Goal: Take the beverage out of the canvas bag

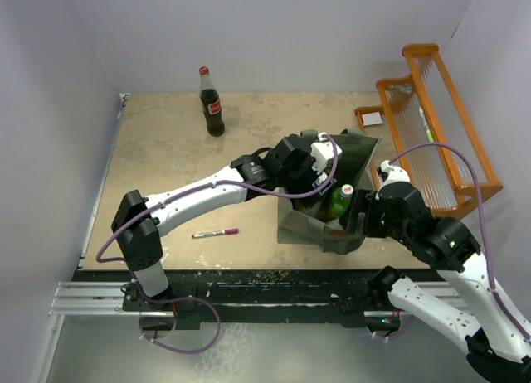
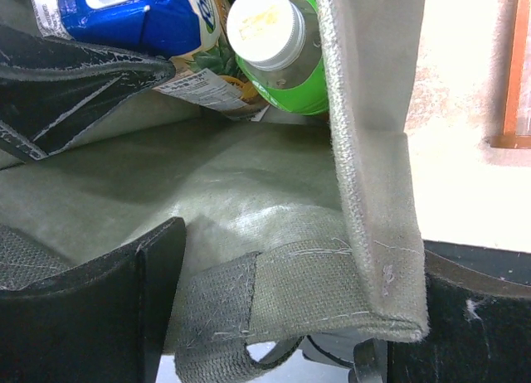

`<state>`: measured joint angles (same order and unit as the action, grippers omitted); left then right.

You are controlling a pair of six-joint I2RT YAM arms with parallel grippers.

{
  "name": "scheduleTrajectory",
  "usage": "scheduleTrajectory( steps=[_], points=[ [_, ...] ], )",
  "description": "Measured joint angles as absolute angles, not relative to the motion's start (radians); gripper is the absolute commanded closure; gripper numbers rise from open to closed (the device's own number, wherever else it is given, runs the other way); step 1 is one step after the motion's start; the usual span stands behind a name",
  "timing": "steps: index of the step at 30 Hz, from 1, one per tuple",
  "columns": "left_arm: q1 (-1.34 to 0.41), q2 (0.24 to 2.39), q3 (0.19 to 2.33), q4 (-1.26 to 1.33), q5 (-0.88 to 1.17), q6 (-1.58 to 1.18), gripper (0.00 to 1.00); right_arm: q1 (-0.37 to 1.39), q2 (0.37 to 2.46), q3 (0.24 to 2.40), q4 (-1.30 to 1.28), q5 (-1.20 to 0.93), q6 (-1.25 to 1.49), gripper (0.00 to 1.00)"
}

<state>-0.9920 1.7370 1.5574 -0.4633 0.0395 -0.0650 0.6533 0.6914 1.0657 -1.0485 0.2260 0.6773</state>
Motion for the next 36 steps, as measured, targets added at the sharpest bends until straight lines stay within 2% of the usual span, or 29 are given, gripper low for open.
scheduleTrajectory(
  steps=[8, 12, 23, 26, 36],
  points=[
    [-0.997, 1.718, 1.481, -0.344, 0.088, 0.006, 0.11, 0.653, 0.696, 1.066, -1.049, 0.229, 0.677, 0.17],
    [-0.997, 1.719, 1.446, -0.296, 0.111, 0.029, 0.20, 0.653, 0.696, 1.066, -1.048, 0.237, 0.678, 0.17],
    [-0.996, 1.724, 1.398, -0.220, 0.123, 0.047, 0.26, 0.653, 0.700, 1.066, -1.048, 0.245, 0.677, 0.16],
    [-0.996, 1.728, 1.394, -0.216, 0.125, 0.047, 0.36, 0.653, 0.704, 1.066, -1.048, 0.245, 0.677, 0.16],
    [-0.996, 1.726, 1.399, -0.213, 0.121, 0.046, 0.62, 0.653, 0.707, 1.066, -1.047, 0.247, 0.677, 0.16]
  ],
)
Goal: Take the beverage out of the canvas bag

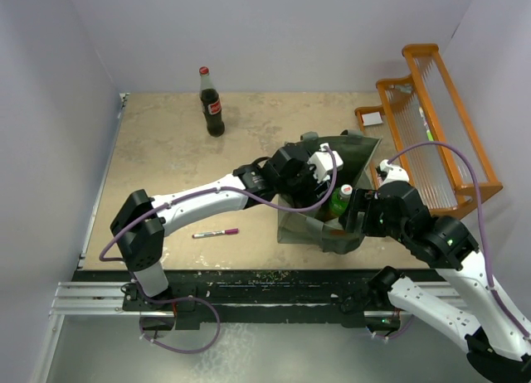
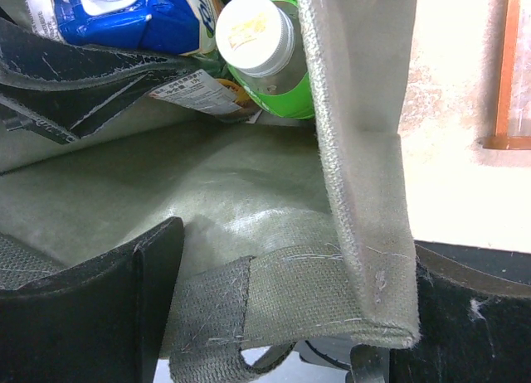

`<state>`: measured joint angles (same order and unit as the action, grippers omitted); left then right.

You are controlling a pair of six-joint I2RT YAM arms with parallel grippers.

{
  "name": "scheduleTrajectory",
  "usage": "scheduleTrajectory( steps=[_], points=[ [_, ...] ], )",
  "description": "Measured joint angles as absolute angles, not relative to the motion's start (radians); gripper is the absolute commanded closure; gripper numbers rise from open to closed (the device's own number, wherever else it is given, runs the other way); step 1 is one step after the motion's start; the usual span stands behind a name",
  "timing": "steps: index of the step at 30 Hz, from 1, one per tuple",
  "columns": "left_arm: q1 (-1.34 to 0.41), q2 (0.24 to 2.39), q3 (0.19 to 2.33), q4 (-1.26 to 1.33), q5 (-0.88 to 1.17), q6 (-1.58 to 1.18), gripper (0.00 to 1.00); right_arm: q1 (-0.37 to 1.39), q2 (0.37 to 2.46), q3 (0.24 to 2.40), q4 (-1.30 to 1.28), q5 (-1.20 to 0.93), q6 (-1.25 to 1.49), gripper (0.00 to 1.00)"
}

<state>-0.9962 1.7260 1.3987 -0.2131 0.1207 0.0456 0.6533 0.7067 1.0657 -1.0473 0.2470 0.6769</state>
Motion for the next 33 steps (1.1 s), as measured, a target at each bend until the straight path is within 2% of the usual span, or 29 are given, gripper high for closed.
scheduleTrajectory(
  steps=[9, 13, 17, 23, 33],
  points=[
    [-0.996, 1.726, 1.426, -0.252, 0.098, 0.006, 0.73, 0.653, 0.707, 1.066, -1.047, 0.253, 0.677, 0.15],
    [-0.995, 1.726, 1.451, -0.292, 0.089, -0.024, 0.81, 0.653, 0.707, 1.068, -1.044, 0.258, 0.678, 0.15],
    [-0.995, 1.726, 1.481, -0.341, 0.081, -0.048, 0.83, 0.653, 0.707, 1.069, -1.040, 0.271, 0.679, 0.15],
    [-0.995, 1.726, 1.531, -0.416, 0.066, -0.091, 0.99, 0.653, 0.708, 1.074, -1.034, 0.272, 0.685, 0.15],
    [-0.995, 1.742, 1.713, -0.567, 0.031, -0.168, 1.00, 0.653, 0.707, 1.074, -1.032, 0.298, 0.690, 0.15]
  ],
)
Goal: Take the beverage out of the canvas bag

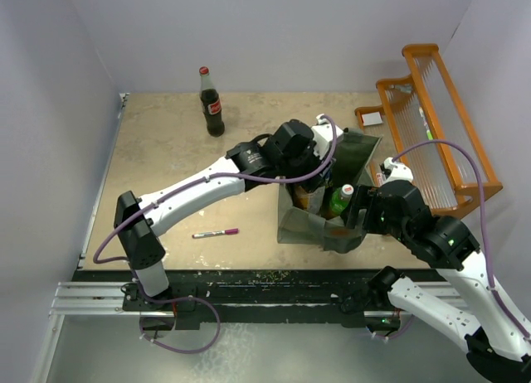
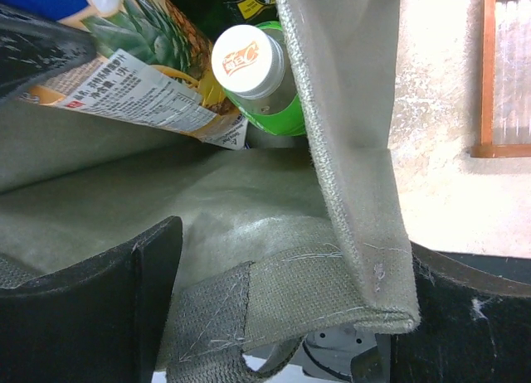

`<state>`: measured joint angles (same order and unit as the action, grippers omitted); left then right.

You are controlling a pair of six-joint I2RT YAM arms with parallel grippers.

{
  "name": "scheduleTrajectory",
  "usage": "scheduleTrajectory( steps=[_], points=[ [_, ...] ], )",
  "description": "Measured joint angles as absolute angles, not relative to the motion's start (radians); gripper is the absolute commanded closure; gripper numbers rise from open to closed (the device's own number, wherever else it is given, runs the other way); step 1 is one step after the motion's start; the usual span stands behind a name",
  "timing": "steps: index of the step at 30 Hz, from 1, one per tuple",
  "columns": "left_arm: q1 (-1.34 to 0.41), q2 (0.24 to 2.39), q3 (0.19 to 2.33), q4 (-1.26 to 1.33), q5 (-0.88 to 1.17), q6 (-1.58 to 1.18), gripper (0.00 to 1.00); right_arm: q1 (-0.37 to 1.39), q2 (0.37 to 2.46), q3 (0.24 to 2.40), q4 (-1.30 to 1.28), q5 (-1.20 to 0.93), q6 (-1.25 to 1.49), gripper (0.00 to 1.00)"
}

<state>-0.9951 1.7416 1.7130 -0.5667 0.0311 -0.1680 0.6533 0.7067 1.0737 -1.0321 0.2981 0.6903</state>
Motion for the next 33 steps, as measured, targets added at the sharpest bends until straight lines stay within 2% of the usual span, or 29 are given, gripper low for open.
scheduleTrajectory(
  steps=[20, 33],
  points=[
    [-0.987, 1.760, 2.102, -0.794, -0.019, -0.365, 1.00, 0.653, 0.707, 1.073, -1.014, 0.302, 0.728, 0.15],
    [-0.824, 1.683, 2.132, -0.770, -0.025, -0.593, 1.00, 0.653, 0.712, 1.072, -1.001, 0.303, 0.741, 0.14]
  ],
)
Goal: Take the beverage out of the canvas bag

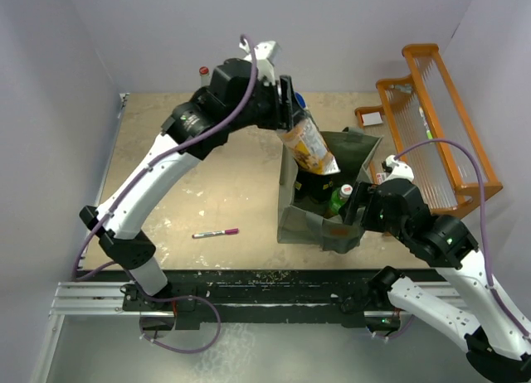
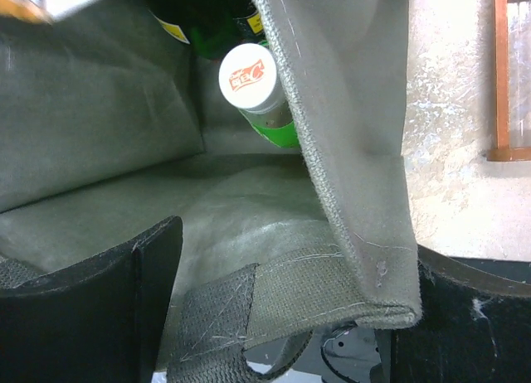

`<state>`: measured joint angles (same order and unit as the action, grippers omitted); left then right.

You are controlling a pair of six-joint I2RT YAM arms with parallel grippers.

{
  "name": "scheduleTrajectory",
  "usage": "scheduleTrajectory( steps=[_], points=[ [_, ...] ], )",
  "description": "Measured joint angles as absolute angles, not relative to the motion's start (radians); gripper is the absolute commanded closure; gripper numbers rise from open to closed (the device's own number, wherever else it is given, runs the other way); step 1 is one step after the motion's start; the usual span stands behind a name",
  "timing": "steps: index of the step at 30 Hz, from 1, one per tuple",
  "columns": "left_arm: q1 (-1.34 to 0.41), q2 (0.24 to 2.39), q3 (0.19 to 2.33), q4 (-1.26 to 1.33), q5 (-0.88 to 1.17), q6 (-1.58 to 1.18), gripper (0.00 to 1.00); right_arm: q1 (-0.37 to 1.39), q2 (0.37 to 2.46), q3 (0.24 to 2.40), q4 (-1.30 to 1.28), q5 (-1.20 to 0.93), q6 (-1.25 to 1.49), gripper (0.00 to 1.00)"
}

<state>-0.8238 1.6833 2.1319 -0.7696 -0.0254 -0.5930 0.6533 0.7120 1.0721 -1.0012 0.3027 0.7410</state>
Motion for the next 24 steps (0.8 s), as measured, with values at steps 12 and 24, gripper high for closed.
scheduleTrajectory(
  steps=[12, 24],
  points=[
    [-0.795, 1.570, 2.249, -0.756, -0.150, -0.566, 1.00, 0.653, 0.716, 1.066, -0.993, 0.302, 0.753, 0.14],
    [-0.798, 1.414, 2.233, -0.747, -0.356, -0.345, 1.00, 0.653, 0.740, 1.060, -0.987, 0.301, 0.748, 0.14]
  ],
)
